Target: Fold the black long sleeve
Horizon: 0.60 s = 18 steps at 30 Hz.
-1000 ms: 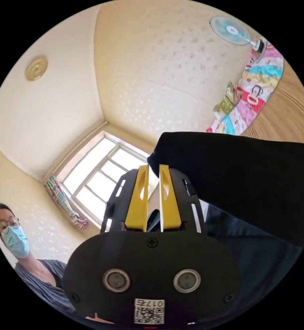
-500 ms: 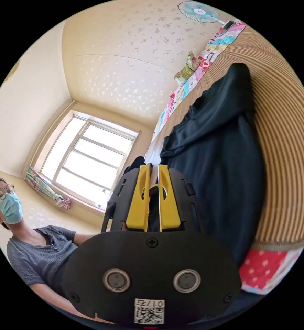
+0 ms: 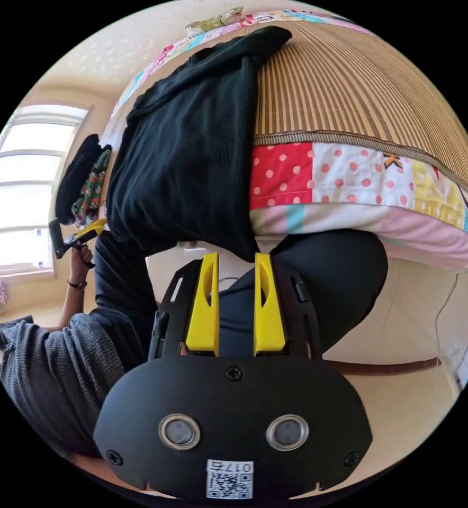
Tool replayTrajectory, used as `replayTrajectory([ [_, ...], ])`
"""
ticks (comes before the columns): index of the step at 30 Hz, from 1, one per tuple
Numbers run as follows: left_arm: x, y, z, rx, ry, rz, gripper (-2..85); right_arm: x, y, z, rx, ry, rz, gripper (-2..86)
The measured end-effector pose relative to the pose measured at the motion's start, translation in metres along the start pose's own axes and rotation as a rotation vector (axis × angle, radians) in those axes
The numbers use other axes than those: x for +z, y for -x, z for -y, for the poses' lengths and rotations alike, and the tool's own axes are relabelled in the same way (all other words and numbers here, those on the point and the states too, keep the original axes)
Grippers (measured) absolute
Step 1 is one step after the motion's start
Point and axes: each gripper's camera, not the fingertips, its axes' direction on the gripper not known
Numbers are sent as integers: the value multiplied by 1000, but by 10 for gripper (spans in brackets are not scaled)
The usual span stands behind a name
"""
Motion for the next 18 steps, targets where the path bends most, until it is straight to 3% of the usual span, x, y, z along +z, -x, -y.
replayTrajectory([
  [3, 17, -3, 18, 33, 113, 66, 140, 17, 6, 30, -19, 92, -72, 98],
  [7, 20, 27, 41, -24, 147, 83, 119, 43, -10, 60, -24, 236, 38, 110],
  [12, 29, 77, 49, 0, 253, -74, 60, 38, -25, 63, -77, 295, 16, 42],
  [14, 26, 101, 43, 14, 232, -184, 39, 29, -37, 57, -119, 303, 107, 32],
  [18, -4, 137, 28, 113, 91, -525, 35, -26, -75, 28, -331, 136, 639, 21],
])
